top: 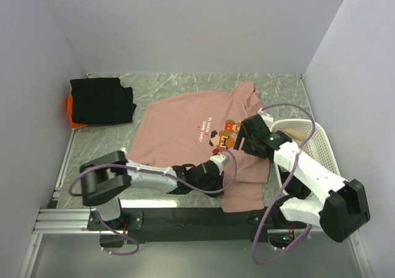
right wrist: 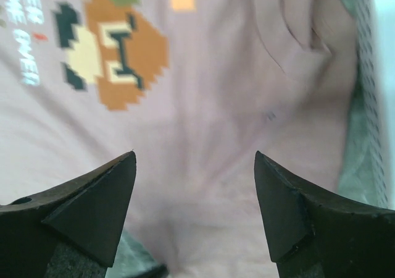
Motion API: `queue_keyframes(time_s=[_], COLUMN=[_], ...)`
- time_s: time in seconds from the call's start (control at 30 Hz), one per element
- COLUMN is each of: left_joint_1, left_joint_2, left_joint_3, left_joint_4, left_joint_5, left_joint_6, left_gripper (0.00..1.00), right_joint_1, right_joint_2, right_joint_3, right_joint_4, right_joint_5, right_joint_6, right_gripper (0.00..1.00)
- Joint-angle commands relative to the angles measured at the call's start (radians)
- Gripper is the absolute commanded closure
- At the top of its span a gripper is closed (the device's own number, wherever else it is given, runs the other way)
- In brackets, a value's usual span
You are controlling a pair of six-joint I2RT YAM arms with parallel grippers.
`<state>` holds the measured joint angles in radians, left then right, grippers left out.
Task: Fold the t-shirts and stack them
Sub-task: Flatten the tshirt out
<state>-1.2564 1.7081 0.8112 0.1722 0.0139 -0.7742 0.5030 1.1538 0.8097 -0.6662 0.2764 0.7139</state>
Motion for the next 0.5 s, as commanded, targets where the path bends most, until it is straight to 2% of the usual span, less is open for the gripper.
queue_keyframes(time_s=[0.0,0.1,0.2,0.27,0.33,0.47], left_joint_1=[0.000,0.057,0.191,0.337,0.484,0.620], left_joint_2=[-0.145,-0.218,-0.261,-0.258,-0.216,-0.052], left_joint_3=[0.058,0.111,0.120,0.118,0.121,0.181], left_joint_4=[-0.128,-0.168,-0.165,-0.155,-0.119,-0.066], left_joint_5=[-0.113,-0.140,-0.120,-0.105,-0.069,-0.022], left_joint_6=[0.044,0.094,0.133,0.142,0.147,0.168], left_gripper=[0.87,0.84,0.82,0.81,0.82,0.85], right_joint_1=[-0.006,-0.006,-0.006,-0.004,-0.006,-0.006], right_joint_2=[0.087,0.203,0.332,0.429,0.490,0.665], right_joint_3=[0.104,0.189,0.270,0.338,0.402,0.512], right_joint_4=[0.089,0.129,0.152,0.163,0.177,0.191], right_joint_5=[0.020,0.006,-0.002,-0.012,-0.026,-0.072], right_joint_6=[-0.047,-0.067,-0.083,-0.099,-0.108,-0.126], right_gripper=[0.16,0.16,0.16,0.16,0.16,0.19])
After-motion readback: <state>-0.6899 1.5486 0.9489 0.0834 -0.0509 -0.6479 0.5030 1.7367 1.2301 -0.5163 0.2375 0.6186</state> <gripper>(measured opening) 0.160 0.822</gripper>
